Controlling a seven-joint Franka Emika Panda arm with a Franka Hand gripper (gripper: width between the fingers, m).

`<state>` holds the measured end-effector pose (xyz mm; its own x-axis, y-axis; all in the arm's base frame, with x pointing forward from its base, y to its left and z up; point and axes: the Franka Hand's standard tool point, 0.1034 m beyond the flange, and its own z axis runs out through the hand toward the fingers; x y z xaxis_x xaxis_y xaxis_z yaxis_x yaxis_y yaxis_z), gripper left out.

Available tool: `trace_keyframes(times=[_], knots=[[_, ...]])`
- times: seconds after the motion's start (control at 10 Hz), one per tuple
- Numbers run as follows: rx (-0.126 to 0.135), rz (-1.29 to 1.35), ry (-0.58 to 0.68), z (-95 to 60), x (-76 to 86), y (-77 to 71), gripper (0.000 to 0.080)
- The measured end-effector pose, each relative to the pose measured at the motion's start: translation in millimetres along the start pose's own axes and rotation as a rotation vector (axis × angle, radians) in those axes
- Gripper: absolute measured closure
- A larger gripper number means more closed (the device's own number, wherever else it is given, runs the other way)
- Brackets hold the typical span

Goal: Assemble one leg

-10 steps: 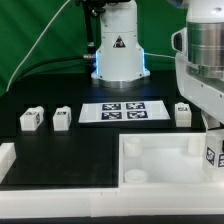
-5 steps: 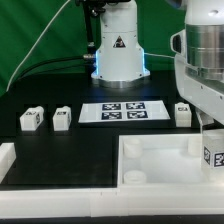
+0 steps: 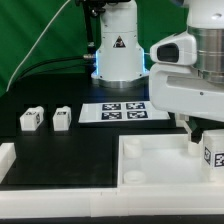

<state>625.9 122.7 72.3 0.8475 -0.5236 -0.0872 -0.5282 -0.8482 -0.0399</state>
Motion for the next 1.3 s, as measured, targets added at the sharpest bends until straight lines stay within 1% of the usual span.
trace_keyframes(times=[0.1, 0.2, 0.3, 0.5, 0.8, 0.9, 1.0, 1.1, 1.2, 1.3], knots=[[-0.011, -0.146, 0.003, -0.3, 1.0, 0.5, 0.0150], [-0.015, -0.254, 0.005, -0.3, 1.2, 0.8, 0.0150], [-0.026, -0.351, 0.009, -0.3, 1.7, 1.6, 0.0150], [-0.053, -0.615, 0.015, -0.4, 3.7, 4.2, 0.0150], [-0.054, -0.636, 0.015, -0.4, 4.6, 5.1, 0.0150], [-0.054, -0.636, 0.015, -0.4, 4.6, 5.1, 0.0263], [-0.054, -0.636, 0.015, -0.4, 4.6, 5.2, 0.0263], [-0.054, -0.636, 0.015, -0.4, 4.6, 5.2, 0.0444], [-0.054, -0.636, 0.015, -0.4, 4.6, 5.2, 0.0509], [-0.054, -0.636, 0.015, -0.4, 4.6, 5.2, 0.0509]])
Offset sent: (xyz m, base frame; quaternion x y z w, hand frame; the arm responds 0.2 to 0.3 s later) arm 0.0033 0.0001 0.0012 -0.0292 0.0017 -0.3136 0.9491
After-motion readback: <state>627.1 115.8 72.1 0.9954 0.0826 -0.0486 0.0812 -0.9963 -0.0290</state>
